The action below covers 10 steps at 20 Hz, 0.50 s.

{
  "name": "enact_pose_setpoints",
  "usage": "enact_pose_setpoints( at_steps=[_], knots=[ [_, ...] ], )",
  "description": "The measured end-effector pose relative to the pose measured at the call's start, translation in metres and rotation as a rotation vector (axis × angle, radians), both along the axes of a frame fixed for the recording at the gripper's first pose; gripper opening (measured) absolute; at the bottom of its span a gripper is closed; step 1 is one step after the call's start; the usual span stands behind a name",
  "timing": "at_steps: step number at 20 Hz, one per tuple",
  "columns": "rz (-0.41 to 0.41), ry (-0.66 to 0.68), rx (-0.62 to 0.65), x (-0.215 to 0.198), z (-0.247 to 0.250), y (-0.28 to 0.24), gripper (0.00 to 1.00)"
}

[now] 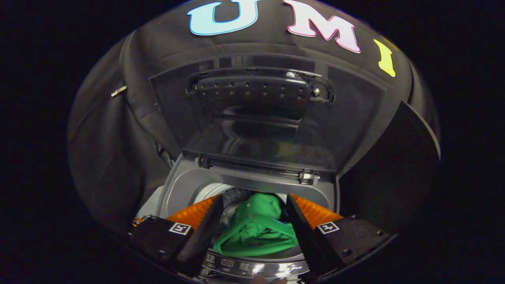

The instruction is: Put the clothes into the washing machine and then close the washing machine lid.

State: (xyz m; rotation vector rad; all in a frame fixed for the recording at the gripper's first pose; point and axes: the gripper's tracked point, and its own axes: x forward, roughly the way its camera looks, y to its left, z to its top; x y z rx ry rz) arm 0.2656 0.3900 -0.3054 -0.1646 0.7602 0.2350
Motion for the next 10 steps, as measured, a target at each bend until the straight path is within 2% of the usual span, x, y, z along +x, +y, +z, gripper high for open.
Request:
enact_pose_setpoints(
  at_steps=[2,5,8,10],
  knots=[
    [0.009,-0.062,0.000,0.001,0.016,0.001,0.99],
    [-0.004,-0.167,0.103,0.000,0.053,0.011,1.00],
    [0.037,-0.348,0.162,0.006,0.103,0.020,1.00],
    [0.070,-0.511,0.155,0.011,0.149,0.021,1.00]
  ],
)
